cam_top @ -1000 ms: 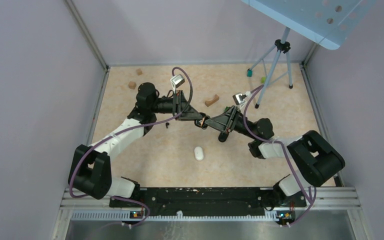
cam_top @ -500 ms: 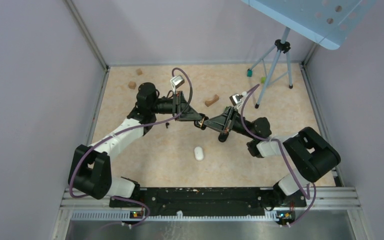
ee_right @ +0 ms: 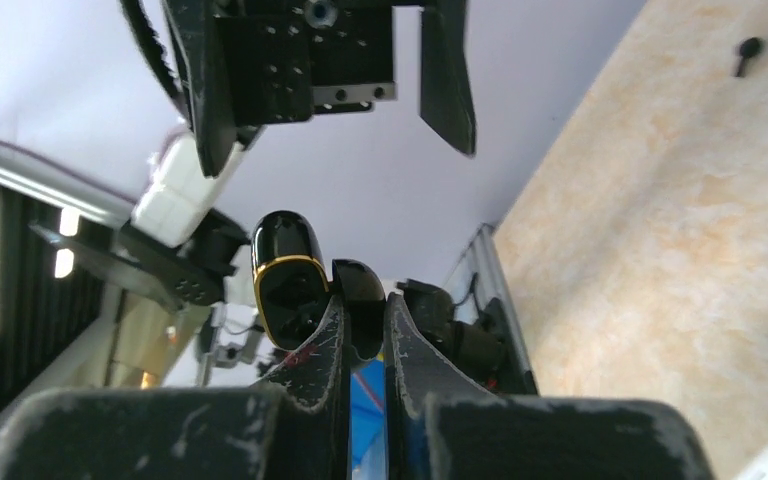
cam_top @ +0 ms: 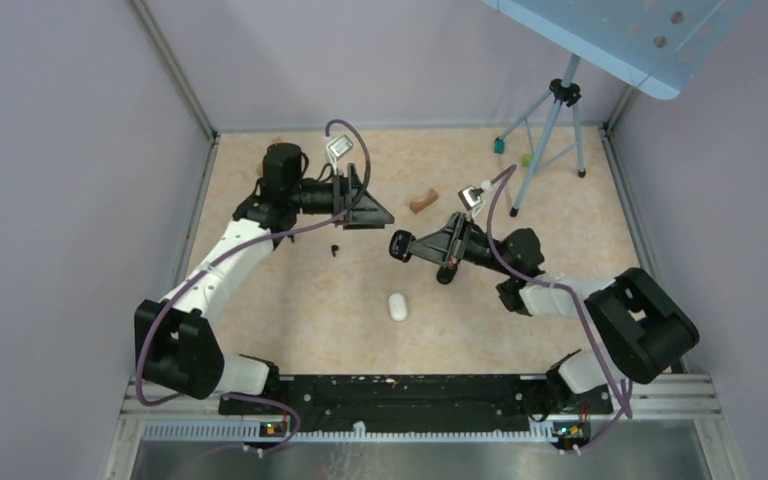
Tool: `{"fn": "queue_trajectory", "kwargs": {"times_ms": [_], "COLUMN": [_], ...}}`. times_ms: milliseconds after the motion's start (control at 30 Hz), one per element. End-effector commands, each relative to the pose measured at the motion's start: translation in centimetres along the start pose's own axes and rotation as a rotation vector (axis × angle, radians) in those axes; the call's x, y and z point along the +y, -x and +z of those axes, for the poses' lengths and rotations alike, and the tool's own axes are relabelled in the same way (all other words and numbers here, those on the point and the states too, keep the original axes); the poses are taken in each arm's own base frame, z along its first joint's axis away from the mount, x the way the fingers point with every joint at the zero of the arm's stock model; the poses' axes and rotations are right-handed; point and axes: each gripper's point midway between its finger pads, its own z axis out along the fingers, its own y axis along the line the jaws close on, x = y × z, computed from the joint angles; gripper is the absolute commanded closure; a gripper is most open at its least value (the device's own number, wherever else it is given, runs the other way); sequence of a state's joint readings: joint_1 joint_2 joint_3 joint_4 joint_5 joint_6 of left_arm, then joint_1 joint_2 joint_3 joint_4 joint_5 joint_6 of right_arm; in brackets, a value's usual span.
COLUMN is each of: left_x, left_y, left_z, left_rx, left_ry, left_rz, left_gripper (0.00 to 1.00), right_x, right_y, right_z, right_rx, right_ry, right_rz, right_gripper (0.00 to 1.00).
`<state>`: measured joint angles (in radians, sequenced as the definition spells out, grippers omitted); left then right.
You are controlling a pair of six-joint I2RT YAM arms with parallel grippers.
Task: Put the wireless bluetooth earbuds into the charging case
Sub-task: Pass from the left arm to the right, then pass from the right arm to the left
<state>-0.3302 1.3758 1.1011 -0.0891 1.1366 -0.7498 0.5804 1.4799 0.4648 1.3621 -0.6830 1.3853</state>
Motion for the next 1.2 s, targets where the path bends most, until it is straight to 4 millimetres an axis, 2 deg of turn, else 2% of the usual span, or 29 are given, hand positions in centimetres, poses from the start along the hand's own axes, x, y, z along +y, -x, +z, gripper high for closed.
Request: {"fn": "queue_trajectory", "kwargs": {"times_ms": [0,200,367,600,800,933,1033,1167], "left_x": [-0.1,0.3,0.9,1.6,3.3,4.7,5.9,6.4], "left_y": [1.5,3.7,2.5,-0.1,-1.3,-1.9,-2.4,-3.0], "left_z": [-2.8,-4.9,-4.0,-0.8,2.2,3.6,4.2,5.1], "left_rx": [-0.067,-0.179,-0.168,-0.122,-0.09,-0.067,-0.069,-0.069], "left_ry": [0.127,0.38,0.42,0.378,0.39,0.432,0.474,0.469], "left_rz": [0.13,0.289,0.302,0.256,0.199,0.181,0.119,0.095], "left_gripper": [0.01,0.01,0.01,0.01,0.02,0.06,0.13,0.17], "right_x": [-1.1,-5.3,-5.9,-6.0,-5.9,-5.8,-5.7,-5.7], "right_y": [0.8,2.1,2.5,2.6,2.6,2.5,2.3,2.1], "right_z": [0.9,-1.0,-2.3,-2.8,-3.0,-3.2,-3.2,-3.4], "right_rx": [0.04,0.058,0.077,0.083,0.092,0.097,0.096,0.102], "right_ry": [-0.164,-0.571,-0.724,-0.782,-0.802,-0.814,-0.802,-0.804], "right_rz": [-0.076,-0.123,-0.108,-0.09,-0.078,-0.076,-0.072,-0.068], "right_gripper": [1.0,1.0,1.0,1.0,1.0,1.0,1.0,1.0]}}
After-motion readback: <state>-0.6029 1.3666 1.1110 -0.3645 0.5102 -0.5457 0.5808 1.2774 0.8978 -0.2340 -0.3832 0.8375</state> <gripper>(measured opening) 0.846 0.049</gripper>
